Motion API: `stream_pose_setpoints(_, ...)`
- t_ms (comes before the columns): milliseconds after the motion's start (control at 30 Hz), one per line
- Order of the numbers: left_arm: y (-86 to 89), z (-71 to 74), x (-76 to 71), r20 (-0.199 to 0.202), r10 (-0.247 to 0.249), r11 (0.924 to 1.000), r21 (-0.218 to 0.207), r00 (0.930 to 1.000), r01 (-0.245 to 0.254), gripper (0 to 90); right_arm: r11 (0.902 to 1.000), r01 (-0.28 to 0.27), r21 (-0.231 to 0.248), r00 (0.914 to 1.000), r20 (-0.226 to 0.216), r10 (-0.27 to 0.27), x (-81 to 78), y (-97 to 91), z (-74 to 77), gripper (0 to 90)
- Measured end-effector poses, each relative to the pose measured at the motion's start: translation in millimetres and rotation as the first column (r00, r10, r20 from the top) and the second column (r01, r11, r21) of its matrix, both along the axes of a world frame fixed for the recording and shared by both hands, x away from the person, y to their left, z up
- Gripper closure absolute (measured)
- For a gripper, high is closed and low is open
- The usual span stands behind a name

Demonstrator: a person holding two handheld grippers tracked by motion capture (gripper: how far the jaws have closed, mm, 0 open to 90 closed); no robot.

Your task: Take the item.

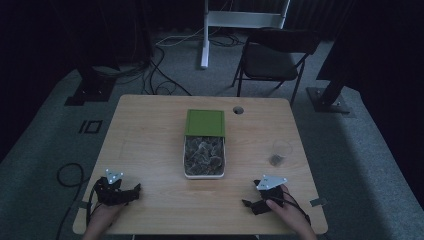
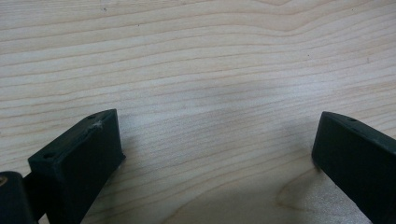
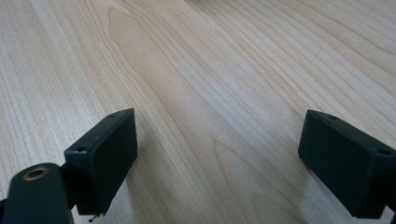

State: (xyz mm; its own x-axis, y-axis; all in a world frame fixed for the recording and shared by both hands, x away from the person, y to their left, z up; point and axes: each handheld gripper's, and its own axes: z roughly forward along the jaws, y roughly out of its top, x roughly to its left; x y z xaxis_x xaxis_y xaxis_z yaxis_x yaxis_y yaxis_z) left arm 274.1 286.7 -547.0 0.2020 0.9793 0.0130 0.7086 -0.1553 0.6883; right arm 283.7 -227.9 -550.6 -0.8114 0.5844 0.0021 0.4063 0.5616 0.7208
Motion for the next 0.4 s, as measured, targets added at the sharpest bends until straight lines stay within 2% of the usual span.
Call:
stream_pose_setpoints(167,0.0,0.0,-0.1,0.0,0.001,1.0,0.0,1.0,-0.001,2.2,1.0,-0.004,0.0,1.0,0.0,0.004,0.0,0.1,0.0,11.5)
stream_pose_setpoints(200,0.0,0.0,-0.1,0.0,0.001,1.0,0.0,1.0,-0.001,2.2,0.9997,-0.026,-0.002,0.9997,0.001,0.026,-0.6,0.4,0.0,11.4)
stream_pose_setpoints(233,0.0,0.0,-0.1,0.0,0.001,1.0,0.0,1.0,-0.001,2.2,0.9968,-0.08,-0.002,0.9968,0.002,0.08,-2.3,1.7,-0.1,11.4)
stream_pose_setpoints(400,0.0,0.0,-0.1,0.0,0.001,1.0,0.0,1.0,-0.001,2.2,0.9968,-0.08,0.0,0.9968,0.001,0.08,-2.2,1.8,-0.1,11.3)
